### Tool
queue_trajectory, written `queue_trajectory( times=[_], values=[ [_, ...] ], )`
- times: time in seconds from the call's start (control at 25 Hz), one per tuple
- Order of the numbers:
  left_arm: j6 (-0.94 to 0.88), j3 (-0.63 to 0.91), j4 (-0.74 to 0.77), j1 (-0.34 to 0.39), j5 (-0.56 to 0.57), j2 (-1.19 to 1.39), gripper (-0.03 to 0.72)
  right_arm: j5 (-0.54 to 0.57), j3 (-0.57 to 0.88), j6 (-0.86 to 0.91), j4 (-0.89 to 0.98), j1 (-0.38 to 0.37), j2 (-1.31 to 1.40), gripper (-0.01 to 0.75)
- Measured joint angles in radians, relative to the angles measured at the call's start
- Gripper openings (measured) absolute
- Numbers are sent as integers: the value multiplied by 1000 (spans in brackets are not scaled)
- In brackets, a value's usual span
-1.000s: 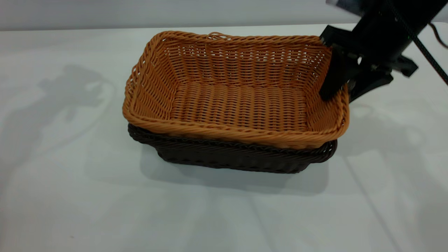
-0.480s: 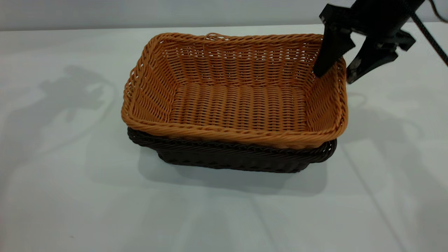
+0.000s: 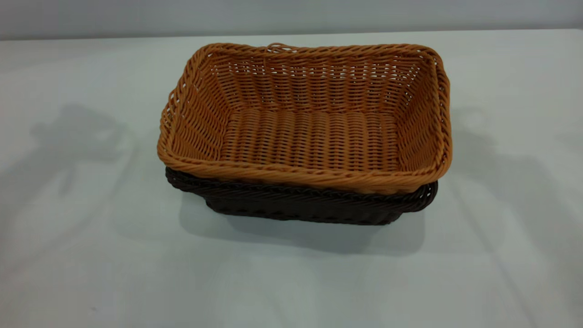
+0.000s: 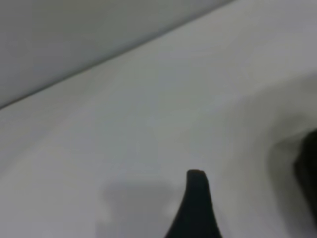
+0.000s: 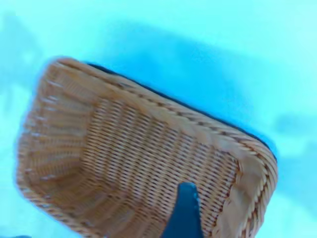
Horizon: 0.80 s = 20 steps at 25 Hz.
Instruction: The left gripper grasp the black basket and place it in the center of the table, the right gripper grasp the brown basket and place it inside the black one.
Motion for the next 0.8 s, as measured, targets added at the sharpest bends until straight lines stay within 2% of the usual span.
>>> queue_trajectory(
  times=[0.2, 0.36, 0.52, 0.72, 0.8],
  values=[
    [-106, 0, 7, 0, 128, -179, 547, 168, 0, 0, -2, 0, -220, 582],
    [-192, 0, 8, 0, 199, -305, 547, 248, 3, -3, -3, 0, -373, 582],
    [-228, 0, 11, 0, 267, -394, 547, 261, 73, -4, 5, 0, -550, 582],
    [-300, 0, 57, 0, 472, -469, 547, 259, 243, -8, 32, 0, -790, 582],
    [-341, 2, 97, 0, 477, -496, 547, 255, 325, -8, 35, 0, -889, 582]
  ],
)
